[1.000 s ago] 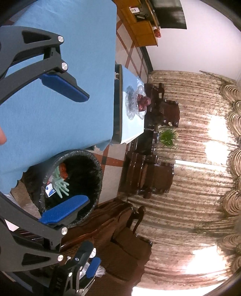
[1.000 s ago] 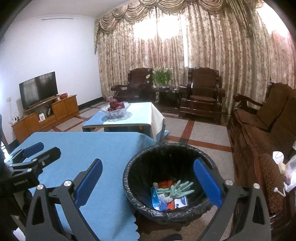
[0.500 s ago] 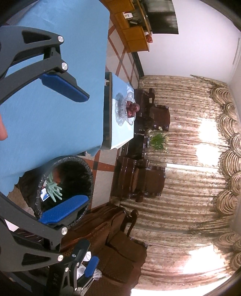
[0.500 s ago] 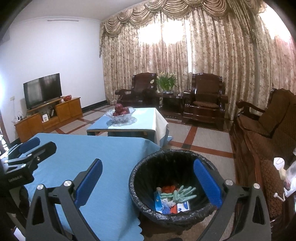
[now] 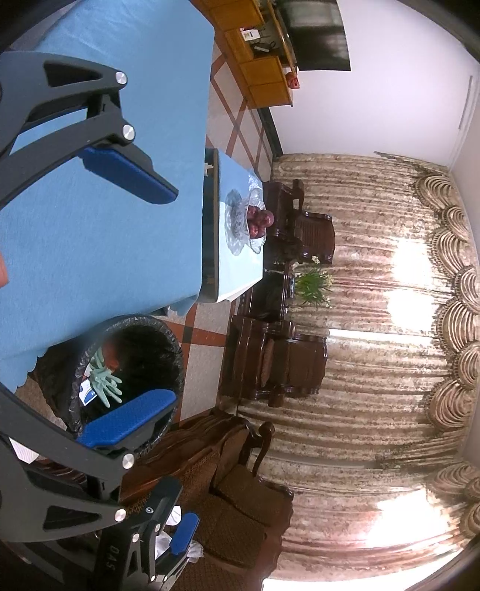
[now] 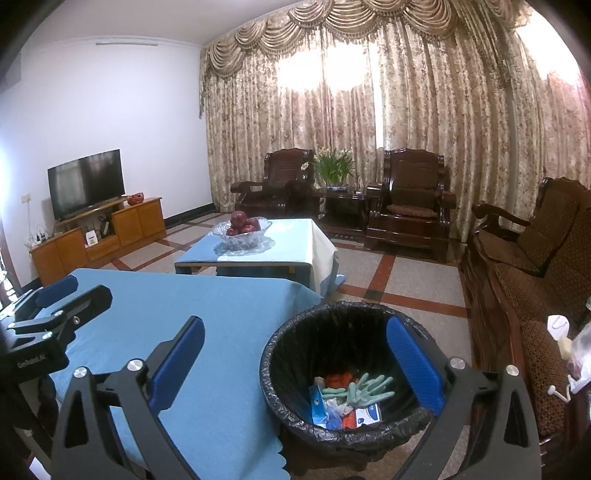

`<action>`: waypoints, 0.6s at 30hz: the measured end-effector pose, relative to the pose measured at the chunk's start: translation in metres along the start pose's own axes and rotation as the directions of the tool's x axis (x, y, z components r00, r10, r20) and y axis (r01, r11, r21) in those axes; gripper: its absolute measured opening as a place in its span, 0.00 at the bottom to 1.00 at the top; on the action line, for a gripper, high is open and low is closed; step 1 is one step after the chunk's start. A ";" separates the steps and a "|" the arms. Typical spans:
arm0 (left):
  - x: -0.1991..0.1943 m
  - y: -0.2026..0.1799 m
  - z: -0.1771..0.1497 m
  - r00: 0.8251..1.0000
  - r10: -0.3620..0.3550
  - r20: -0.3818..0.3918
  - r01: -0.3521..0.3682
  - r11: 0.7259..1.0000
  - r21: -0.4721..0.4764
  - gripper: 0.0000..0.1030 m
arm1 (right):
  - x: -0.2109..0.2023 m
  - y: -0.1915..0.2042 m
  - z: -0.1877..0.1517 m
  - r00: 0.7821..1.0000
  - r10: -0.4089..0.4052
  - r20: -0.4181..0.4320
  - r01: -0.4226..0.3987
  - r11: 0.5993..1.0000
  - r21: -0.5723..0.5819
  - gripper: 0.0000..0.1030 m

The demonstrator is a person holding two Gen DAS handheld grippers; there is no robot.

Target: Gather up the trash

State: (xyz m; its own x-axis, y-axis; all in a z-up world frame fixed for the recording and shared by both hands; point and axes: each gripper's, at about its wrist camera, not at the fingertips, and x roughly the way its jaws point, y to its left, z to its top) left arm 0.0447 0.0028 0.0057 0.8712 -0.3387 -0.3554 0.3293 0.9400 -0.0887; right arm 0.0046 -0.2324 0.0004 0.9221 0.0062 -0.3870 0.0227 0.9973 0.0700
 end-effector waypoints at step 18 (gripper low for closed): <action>-0.002 0.001 0.000 1.000 0.001 -0.002 -0.001 1.000 0.001 0.95 | -0.001 0.001 -0.001 1.000 0.000 -0.001 0.000 1.000 -0.001 0.94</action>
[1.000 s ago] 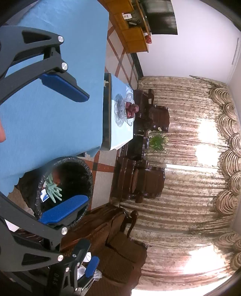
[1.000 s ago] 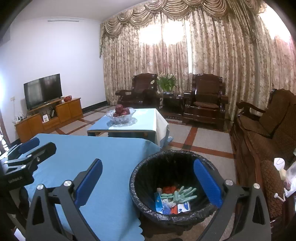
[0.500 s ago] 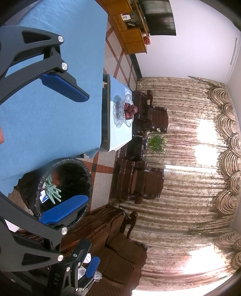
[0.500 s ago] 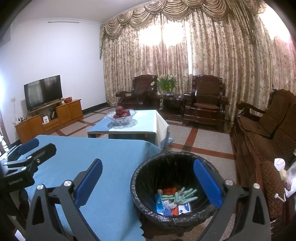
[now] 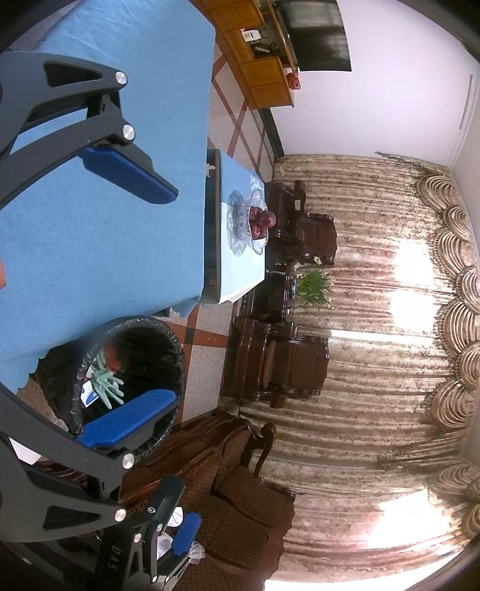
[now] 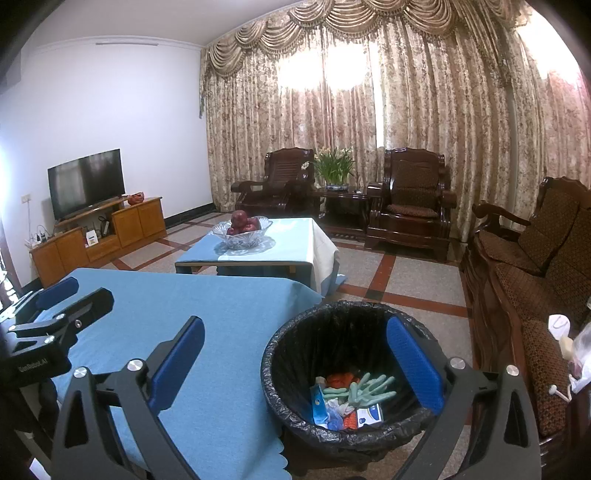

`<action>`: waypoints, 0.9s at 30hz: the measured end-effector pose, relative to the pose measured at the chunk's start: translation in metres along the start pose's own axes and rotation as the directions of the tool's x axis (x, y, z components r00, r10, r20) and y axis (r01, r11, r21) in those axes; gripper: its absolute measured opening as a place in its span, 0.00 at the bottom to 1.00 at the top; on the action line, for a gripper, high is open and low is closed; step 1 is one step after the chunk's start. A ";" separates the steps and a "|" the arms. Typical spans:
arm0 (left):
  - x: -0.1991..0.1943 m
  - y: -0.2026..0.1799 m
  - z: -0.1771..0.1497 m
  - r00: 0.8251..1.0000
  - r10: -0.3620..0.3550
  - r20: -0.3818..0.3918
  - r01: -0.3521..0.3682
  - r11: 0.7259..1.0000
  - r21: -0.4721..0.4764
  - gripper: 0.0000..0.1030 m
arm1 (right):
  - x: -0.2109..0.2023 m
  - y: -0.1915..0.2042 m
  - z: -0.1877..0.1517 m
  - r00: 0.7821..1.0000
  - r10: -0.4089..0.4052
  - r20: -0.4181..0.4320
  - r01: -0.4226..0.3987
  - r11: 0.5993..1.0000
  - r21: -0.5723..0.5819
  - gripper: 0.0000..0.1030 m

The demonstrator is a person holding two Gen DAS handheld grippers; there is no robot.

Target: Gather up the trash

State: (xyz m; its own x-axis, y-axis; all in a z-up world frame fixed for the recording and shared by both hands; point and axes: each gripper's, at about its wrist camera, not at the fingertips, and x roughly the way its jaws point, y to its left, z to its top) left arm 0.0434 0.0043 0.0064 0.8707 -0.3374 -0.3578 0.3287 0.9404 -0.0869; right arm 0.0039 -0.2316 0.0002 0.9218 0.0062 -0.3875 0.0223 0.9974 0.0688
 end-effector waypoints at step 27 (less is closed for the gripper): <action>-0.001 0.000 0.001 1.000 0.002 0.000 -0.002 1.000 0.001 0.95 | -0.001 0.002 -0.002 1.000 0.000 -0.001 0.000 1.000 0.001 0.94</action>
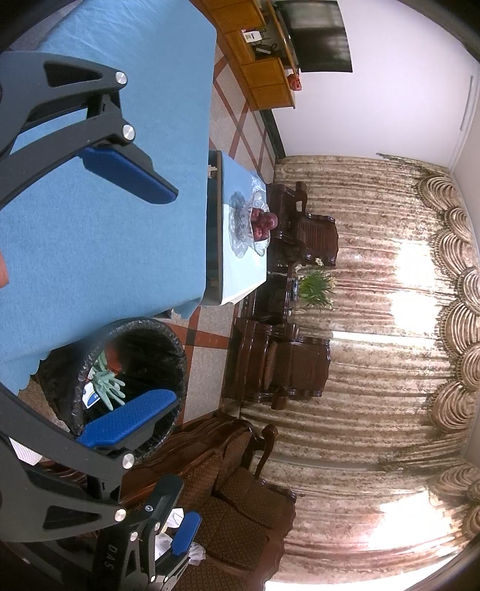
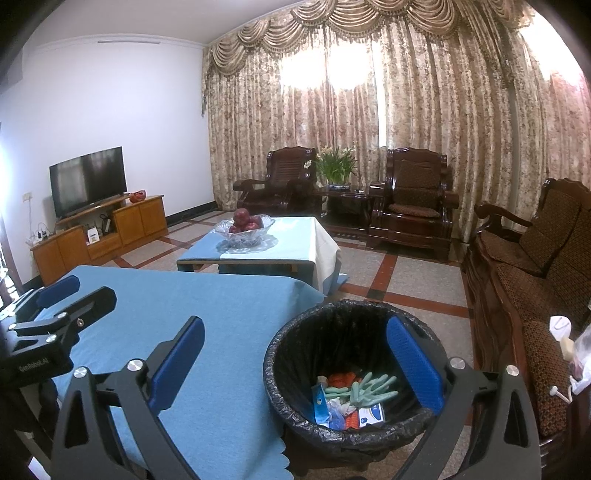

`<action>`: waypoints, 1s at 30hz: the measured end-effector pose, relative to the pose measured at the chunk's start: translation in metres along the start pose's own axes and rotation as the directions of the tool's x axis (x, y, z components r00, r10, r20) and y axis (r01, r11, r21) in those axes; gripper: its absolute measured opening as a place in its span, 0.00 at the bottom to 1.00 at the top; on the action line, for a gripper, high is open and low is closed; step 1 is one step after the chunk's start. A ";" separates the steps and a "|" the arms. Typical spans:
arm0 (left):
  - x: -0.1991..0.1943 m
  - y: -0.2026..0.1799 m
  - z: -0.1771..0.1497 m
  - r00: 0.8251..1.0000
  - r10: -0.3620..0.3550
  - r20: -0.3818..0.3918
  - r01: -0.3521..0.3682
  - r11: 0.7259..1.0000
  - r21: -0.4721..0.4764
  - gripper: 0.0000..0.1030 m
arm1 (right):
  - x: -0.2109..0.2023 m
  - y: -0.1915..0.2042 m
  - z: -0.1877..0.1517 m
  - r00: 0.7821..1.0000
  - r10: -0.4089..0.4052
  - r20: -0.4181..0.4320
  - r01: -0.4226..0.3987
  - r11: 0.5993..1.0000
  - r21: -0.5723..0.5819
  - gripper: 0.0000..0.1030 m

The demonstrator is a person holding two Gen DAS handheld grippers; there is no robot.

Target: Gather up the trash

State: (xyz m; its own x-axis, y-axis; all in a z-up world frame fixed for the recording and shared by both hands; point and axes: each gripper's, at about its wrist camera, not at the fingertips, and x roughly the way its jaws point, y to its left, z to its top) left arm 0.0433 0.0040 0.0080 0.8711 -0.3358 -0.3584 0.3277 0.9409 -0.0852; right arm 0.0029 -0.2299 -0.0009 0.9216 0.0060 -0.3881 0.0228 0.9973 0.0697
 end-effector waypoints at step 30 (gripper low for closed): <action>-0.001 0.000 0.003 1.000 -0.003 -0.006 0.003 1.000 -0.002 0.95 | 0.000 0.000 0.002 1.000 0.000 -0.003 0.000 1.000 0.000 0.94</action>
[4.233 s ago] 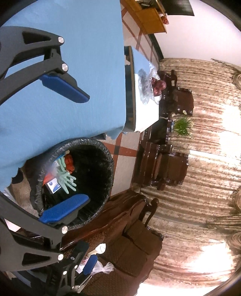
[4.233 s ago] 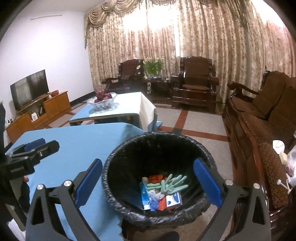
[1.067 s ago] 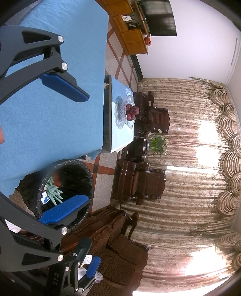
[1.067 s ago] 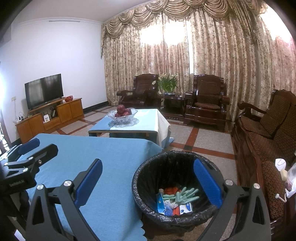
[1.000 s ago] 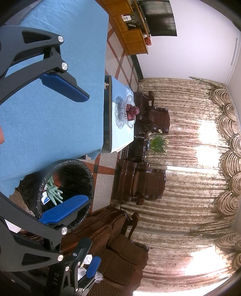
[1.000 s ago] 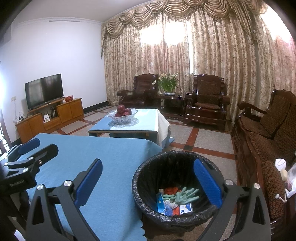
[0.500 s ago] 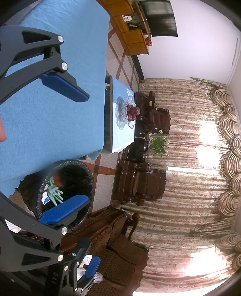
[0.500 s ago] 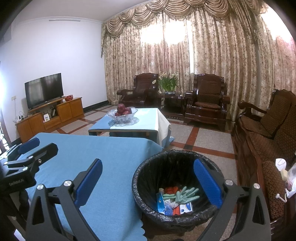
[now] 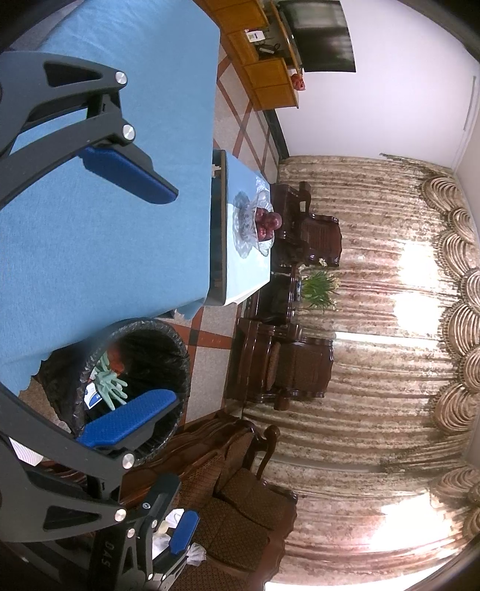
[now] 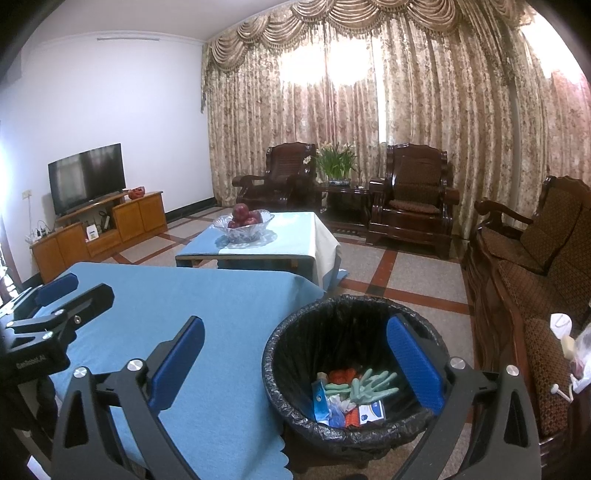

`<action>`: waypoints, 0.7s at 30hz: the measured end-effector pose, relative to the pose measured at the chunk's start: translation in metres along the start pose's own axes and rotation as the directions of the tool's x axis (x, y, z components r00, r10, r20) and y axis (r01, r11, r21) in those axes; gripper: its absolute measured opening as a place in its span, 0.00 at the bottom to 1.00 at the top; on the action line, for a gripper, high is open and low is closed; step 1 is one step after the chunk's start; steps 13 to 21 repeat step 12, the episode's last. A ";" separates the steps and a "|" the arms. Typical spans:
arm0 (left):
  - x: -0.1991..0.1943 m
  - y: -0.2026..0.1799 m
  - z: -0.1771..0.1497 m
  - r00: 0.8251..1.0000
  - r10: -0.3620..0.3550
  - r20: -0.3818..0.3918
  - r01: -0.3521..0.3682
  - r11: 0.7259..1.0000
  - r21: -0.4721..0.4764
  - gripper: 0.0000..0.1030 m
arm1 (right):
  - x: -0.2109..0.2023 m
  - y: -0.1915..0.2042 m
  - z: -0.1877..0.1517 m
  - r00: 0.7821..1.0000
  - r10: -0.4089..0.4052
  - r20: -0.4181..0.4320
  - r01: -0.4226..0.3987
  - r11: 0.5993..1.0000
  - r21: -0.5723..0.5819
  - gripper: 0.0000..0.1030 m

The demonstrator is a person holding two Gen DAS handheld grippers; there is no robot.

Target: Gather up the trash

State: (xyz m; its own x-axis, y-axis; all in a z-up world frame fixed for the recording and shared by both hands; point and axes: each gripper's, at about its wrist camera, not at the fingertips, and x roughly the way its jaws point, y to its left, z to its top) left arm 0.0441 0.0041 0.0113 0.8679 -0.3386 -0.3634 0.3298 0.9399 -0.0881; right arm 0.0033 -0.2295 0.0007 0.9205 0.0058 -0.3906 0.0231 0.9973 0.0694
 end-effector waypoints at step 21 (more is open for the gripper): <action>-0.008 0.006 -0.008 1.000 -0.003 -0.015 0.003 1.000 -0.003 0.95 | -0.002 0.002 0.001 1.000 -0.001 -0.004 0.001 1.000 0.000 0.94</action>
